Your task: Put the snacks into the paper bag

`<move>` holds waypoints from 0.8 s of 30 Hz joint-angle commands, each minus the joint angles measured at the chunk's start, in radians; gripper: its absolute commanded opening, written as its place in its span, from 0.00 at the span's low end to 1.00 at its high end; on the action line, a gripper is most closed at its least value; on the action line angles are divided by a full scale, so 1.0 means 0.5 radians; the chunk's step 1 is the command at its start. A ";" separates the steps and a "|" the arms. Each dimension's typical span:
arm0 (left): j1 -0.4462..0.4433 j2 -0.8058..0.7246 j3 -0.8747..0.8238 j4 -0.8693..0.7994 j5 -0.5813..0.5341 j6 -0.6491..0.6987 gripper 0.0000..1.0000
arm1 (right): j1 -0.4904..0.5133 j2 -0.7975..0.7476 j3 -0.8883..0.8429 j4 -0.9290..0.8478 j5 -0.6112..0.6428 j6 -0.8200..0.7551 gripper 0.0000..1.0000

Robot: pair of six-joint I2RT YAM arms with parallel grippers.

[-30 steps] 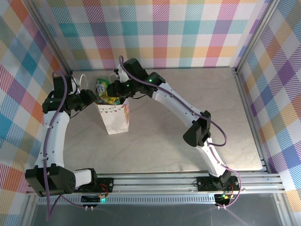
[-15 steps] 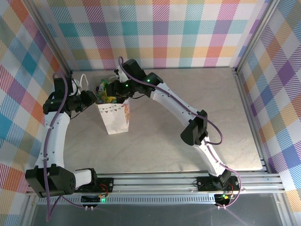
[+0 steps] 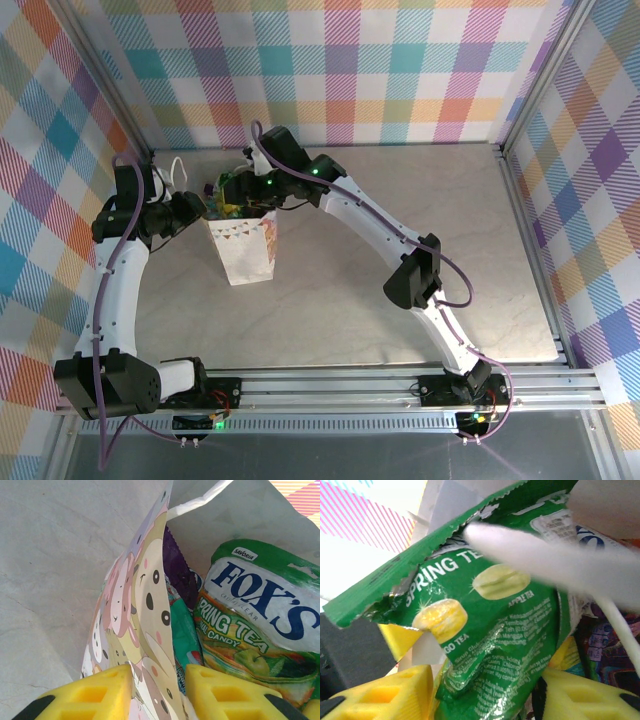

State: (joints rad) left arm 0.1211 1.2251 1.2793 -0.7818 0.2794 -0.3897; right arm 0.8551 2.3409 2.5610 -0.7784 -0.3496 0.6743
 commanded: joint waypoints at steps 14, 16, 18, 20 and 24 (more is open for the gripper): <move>0.017 -0.042 -0.001 -0.052 0.022 0.012 0.33 | 0.017 -0.183 0.059 -0.049 0.153 0.073 0.67; 0.017 -0.044 0.006 -0.056 0.024 0.012 0.33 | 0.027 -0.234 0.057 -0.063 0.179 0.062 0.68; 0.019 -0.049 0.012 -0.059 0.021 0.015 0.34 | 0.046 -0.291 0.051 -0.065 0.227 0.020 0.69; 0.017 -0.048 0.020 -0.062 0.022 0.017 0.34 | 0.071 -0.334 0.050 -0.072 0.294 -0.041 0.71; 0.017 -0.050 0.040 -0.073 0.032 0.012 0.34 | 0.115 -0.396 0.044 -0.107 0.423 -0.122 0.71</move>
State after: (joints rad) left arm 0.1211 1.2198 1.2797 -0.7860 0.2794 -0.3893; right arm 0.8902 2.1990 2.5629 -0.8066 -0.1963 0.6624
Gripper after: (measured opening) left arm 0.336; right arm 0.712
